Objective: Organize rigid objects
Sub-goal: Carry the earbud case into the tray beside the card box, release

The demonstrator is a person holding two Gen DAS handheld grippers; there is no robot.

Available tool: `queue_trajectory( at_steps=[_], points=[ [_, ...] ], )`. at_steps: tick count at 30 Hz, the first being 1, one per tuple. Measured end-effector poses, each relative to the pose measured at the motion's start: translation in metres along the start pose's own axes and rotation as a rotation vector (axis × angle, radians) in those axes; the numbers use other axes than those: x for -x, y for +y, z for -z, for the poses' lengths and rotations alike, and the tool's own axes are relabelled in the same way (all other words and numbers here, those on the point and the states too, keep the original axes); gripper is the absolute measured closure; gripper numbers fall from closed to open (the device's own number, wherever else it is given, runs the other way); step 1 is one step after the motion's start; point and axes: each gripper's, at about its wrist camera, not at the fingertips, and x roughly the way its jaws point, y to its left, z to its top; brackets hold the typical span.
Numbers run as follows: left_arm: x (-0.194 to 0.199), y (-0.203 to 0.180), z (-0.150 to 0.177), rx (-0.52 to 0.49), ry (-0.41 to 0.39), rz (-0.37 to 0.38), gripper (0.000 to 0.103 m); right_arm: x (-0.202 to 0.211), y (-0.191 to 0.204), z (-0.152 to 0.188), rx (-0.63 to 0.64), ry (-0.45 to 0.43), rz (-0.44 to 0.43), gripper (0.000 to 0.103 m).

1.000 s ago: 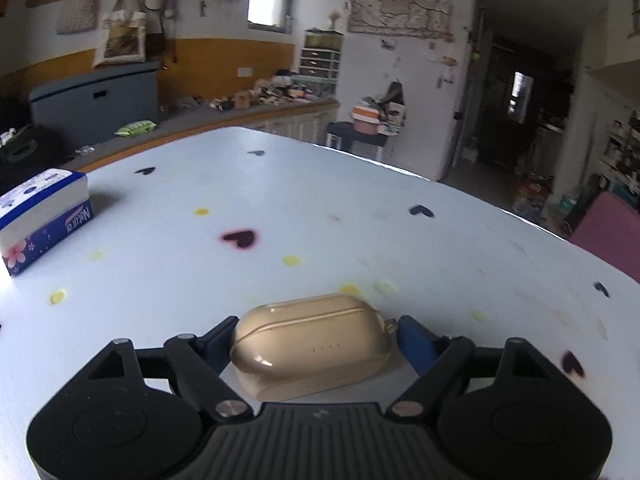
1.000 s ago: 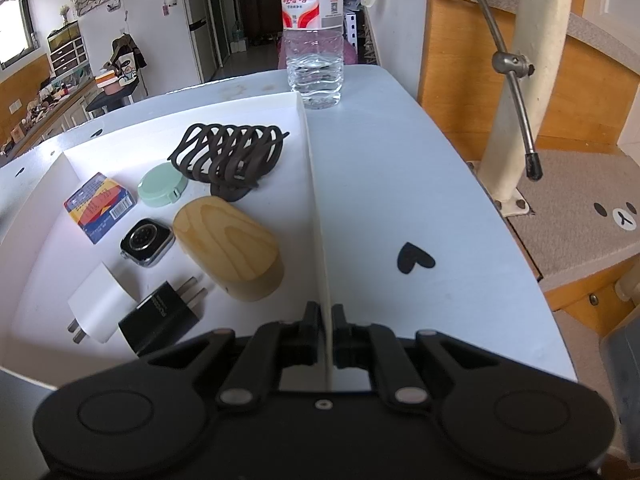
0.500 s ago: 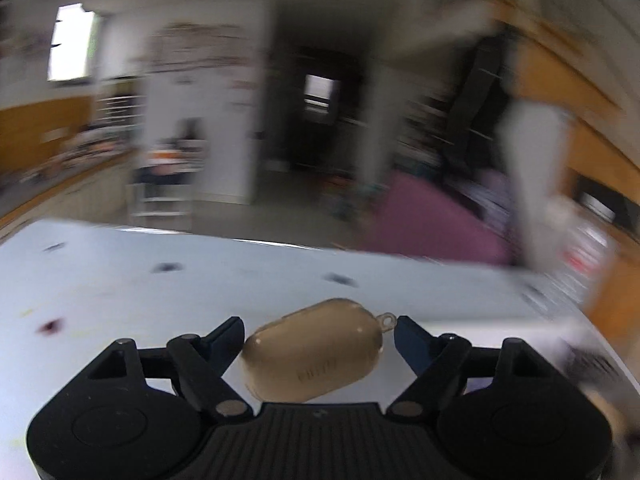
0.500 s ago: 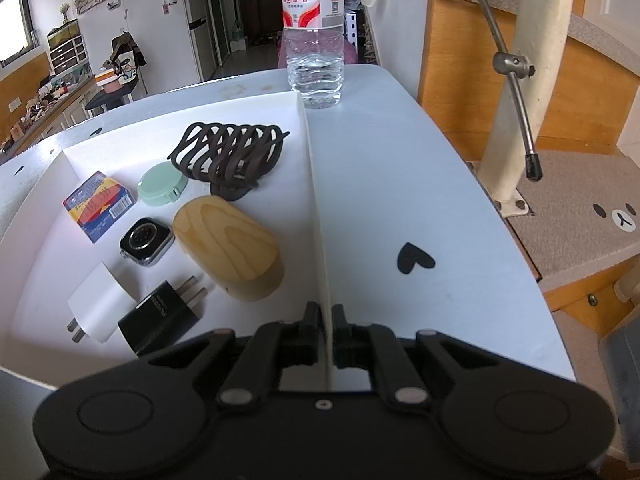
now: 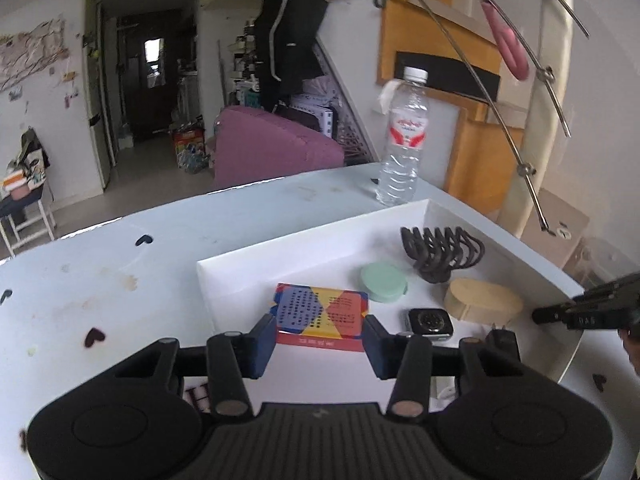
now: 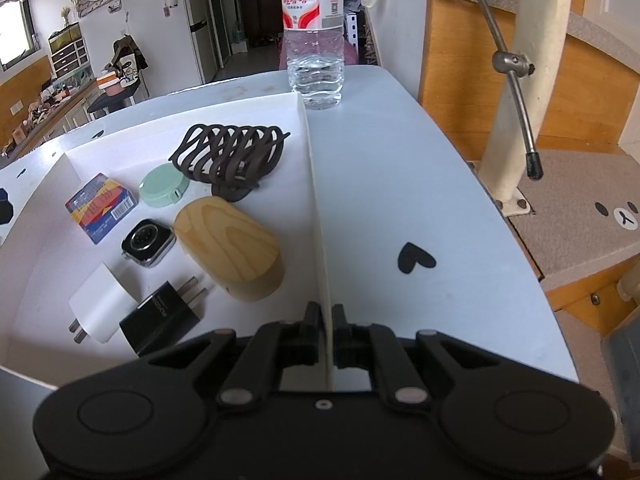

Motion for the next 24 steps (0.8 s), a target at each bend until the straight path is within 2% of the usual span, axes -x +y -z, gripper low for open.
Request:
queue_trajectory(
  at_steps=[5, 8, 12, 16, 20, 23, 24],
  points=[
    [0.025, 0.037, 0.006, 0.108, -0.024, -0.067, 0.051, 0.001, -0.001, 0.0, 0.002, -0.002, -0.006, 0.096],
    [0.042, 0.066, 0.023, 0.2, -0.014, -0.153, 0.029, 0.001, -0.002, 0.001, 0.0, -0.004, -0.01, 0.096],
    [0.056, 0.094, 0.051, 0.246, 0.025, -0.242, 0.017, 0.001, -0.002, 0.001, 0.002, -0.004, -0.01, 0.096],
    [0.058, 0.113, 0.073, 0.255, 0.069, -0.306, 0.016, 0.001, -0.001, 0.001, 0.001, -0.003, -0.006, 0.096],
    [0.053, 0.125, 0.08, 0.231, 0.07, -0.359, 0.016, 0.001, 0.0, 0.001, -0.001, -0.002, 0.001, 0.096],
    [0.044, 0.138, 0.082, 0.228, 0.079, -0.379, 0.02, 0.001, 0.001, 0.0, -0.003, 0.0, 0.006, 0.095],
    [0.041, 0.14, 0.084, 0.221, 0.083, -0.389, 0.025, 0.0, 0.001, 0.0, -0.003, 0.002, 0.007, 0.095]
  ],
)
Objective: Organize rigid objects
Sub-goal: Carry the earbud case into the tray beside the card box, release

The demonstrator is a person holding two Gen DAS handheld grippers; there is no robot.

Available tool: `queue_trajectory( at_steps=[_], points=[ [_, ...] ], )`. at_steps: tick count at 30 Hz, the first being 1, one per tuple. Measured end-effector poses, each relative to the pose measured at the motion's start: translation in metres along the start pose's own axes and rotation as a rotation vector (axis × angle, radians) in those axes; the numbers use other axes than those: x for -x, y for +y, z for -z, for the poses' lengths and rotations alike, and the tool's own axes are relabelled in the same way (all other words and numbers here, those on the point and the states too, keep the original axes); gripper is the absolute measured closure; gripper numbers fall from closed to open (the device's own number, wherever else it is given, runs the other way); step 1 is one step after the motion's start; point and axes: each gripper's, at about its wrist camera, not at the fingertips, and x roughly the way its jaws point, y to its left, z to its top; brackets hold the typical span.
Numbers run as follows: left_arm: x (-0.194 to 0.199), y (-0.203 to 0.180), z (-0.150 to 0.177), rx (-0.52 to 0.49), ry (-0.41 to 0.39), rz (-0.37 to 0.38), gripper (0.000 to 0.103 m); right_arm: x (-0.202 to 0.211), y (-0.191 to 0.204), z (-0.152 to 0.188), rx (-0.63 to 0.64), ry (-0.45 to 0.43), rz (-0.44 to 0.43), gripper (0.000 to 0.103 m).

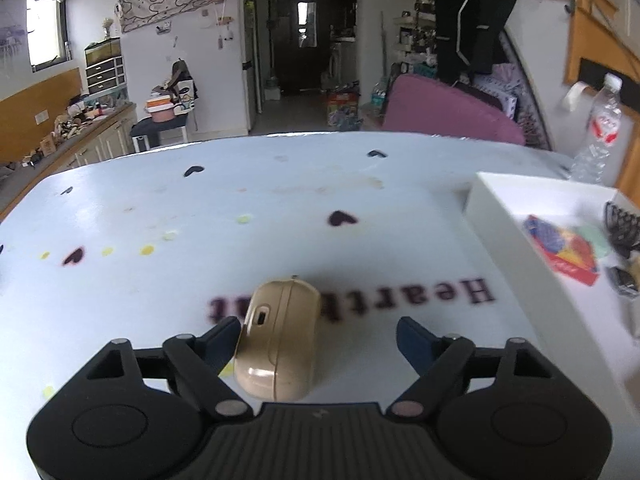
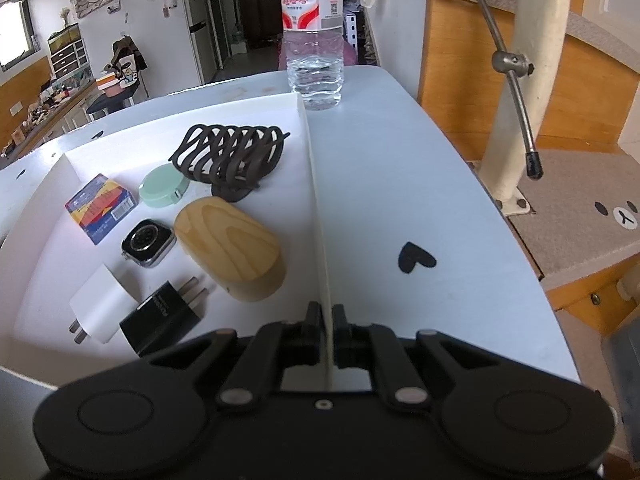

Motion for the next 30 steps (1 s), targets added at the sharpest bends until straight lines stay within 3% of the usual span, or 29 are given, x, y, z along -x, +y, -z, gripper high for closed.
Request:
queue_trajectory(
  at_steps=[3, 9, 17, 25, 30],
  points=[
    [-0.01, 0.008, 0.001, -0.014, 0.022, 0.005, 0.04, 0.0, 0.0, -0.001, 0.001, 0.004, 0.002, 0.095],
    [-0.018, 0.021, 0.001, -0.007, 0.034, 0.028, 0.061, -0.001, 0.001, -0.002, 0.004, 0.006, 0.003, 0.095],
    [-0.011, 0.01, -0.011, 0.043, 0.008, 0.048, 0.062, -0.001, 0.001, -0.002, 0.004, 0.006, 0.004, 0.095],
    [0.028, -0.061, -0.048, -0.087, -0.108, 0.243, 0.062, -0.001, 0.001, -0.002, 0.004, 0.006, 0.003, 0.095],
    [0.029, -0.12, -0.054, -0.193, -0.092, 0.355, 0.062, -0.001, 0.001, -0.002, 0.004, 0.006, 0.003, 0.095]
  ],
)
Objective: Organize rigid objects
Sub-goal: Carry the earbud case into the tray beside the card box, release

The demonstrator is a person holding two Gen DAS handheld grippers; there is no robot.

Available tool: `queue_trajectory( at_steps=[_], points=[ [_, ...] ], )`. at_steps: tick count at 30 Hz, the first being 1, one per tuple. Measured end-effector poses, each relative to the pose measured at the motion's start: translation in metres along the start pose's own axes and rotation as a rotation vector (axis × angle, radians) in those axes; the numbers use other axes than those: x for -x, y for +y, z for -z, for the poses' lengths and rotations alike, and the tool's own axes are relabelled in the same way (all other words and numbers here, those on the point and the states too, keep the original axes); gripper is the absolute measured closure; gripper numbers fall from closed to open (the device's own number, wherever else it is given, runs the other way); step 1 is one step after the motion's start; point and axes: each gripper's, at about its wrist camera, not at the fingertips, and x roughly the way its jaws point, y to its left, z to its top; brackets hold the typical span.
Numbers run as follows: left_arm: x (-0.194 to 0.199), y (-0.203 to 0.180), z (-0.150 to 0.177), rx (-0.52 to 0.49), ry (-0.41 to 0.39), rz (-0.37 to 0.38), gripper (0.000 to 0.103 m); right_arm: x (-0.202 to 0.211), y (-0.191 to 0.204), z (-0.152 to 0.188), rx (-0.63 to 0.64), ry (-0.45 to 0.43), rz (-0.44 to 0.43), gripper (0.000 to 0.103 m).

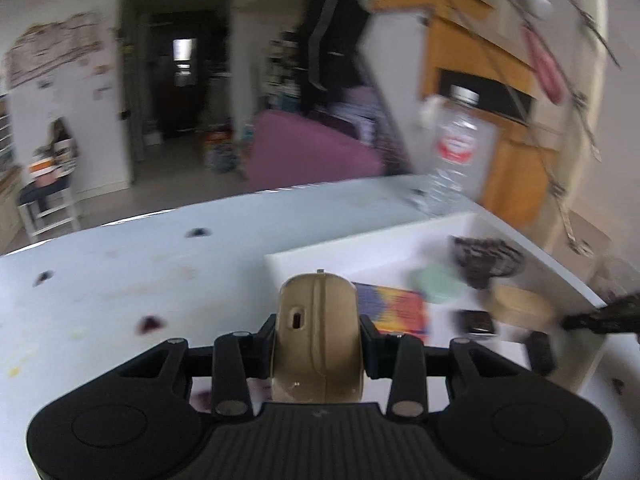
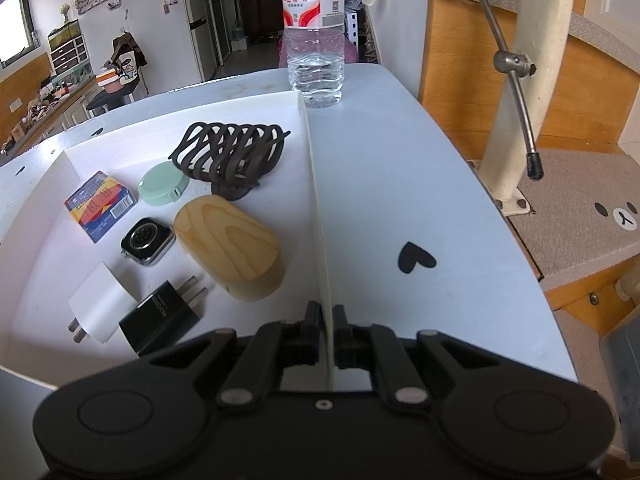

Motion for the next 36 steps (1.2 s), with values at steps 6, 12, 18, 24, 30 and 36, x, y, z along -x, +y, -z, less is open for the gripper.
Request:
queue_trajectory(
  at_steps=[6, 12, 18, 24, 30, 36],
  points=[
    [-0.035, -0.048, 0.011, -0.074, 0.105, 0.095, 0.062, 0.0, 0.0, 0.0, 0.001, -0.002, -0.007, 0.096],
    [-0.06, -0.06, 0.024, -0.085, 0.186, 0.104, 0.062, 0.001, -0.002, 0.002, 0.002, -0.004, -0.012, 0.096],
    [-0.067, -0.063, 0.031, -0.126, 0.196, 0.084, 0.062, 0.001, -0.003, 0.002, 0.003, -0.005, -0.014, 0.096],
    [-0.071, -0.065, 0.031, -0.13, 0.203, 0.086, 0.06, 0.001, -0.003, 0.001, 0.003, -0.004, -0.014, 0.096],
    [-0.067, -0.067, 0.03, -0.132, 0.189, 0.103, 0.046, 0.001, -0.003, 0.002, 0.003, -0.004, -0.014, 0.096],
    [-0.036, -0.066, 0.011, -0.102, 0.085, 0.08, 0.024, 0.001, -0.003, 0.001, 0.003, -0.004, -0.014, 0.096]
  ],
)
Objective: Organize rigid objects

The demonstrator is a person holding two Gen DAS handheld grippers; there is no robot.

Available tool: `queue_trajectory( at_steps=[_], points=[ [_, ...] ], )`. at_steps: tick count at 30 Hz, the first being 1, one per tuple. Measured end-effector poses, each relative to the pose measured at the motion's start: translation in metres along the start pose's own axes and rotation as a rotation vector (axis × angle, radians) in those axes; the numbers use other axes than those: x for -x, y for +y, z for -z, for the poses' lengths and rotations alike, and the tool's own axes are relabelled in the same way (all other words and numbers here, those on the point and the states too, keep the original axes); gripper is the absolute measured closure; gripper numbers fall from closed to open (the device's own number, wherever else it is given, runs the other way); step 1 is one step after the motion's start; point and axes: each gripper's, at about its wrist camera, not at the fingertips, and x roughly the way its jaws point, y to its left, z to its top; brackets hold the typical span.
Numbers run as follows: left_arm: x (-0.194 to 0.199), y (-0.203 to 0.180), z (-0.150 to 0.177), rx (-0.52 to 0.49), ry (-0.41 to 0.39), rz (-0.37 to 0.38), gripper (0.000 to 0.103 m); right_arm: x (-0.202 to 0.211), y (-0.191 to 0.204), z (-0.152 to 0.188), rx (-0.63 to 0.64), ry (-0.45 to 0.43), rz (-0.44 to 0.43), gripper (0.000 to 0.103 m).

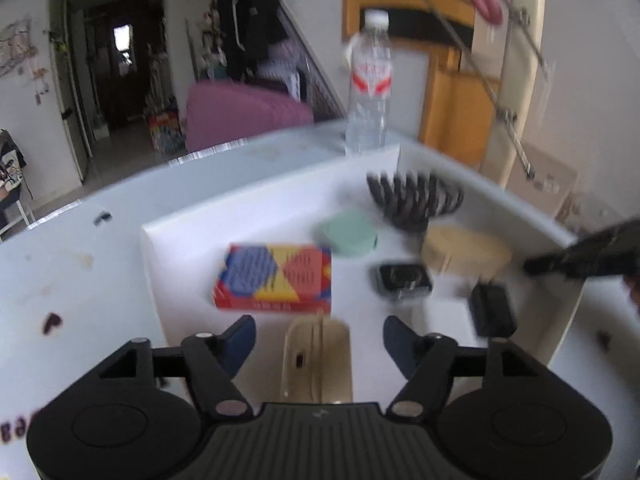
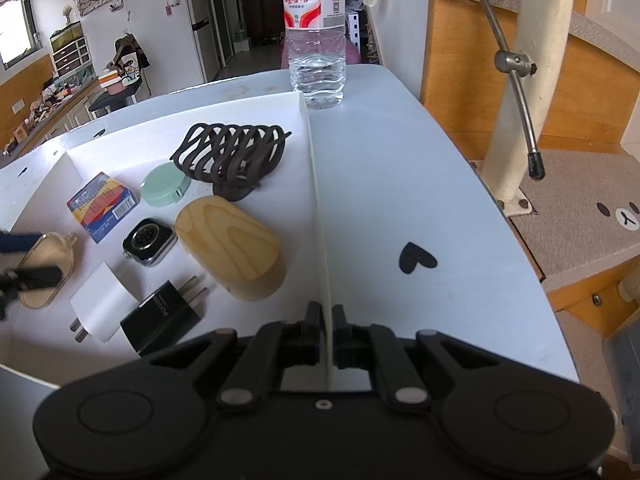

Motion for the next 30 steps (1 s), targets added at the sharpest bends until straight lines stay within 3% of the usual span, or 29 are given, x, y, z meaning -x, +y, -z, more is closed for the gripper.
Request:
queue_trajectory(
  at_steps=[2, 5, 12, 27, 30],
  points=[
    [0.016, -0.001, -0.005, 0.014, -0.032, -0.004, 0.017, 0.0, 0.0, 0.0, 0.0, 0.001, 0.0, 0.096],
    [0.039, -0.005, -0.007, 0.032, -0.049, 0.001, 0.014, 0.0, 0.0, 0.0, 0.0, 0.0, 0.0, 0.096],
    [0.072, -0.01, 0.005, 0.079, -0.049, -0.009, 0.0, 0.0, 0.0, 0.0, 0.002, 0.001, 0.002, 0.096],
    [0.1, -0.012, 0.038, 0.198, -0.045, -0.09, 0.0, 0.0, 0.0, -0.001, 0.008, 0.002, 0.015, 0.095],
    [0.104, -0.011, 0.037, 0.224, -0.065, -0.101, 0.0, 0.006, 0.0, -0.002, 0.005, -0.016, 0.064, 0.077]
  ],
)
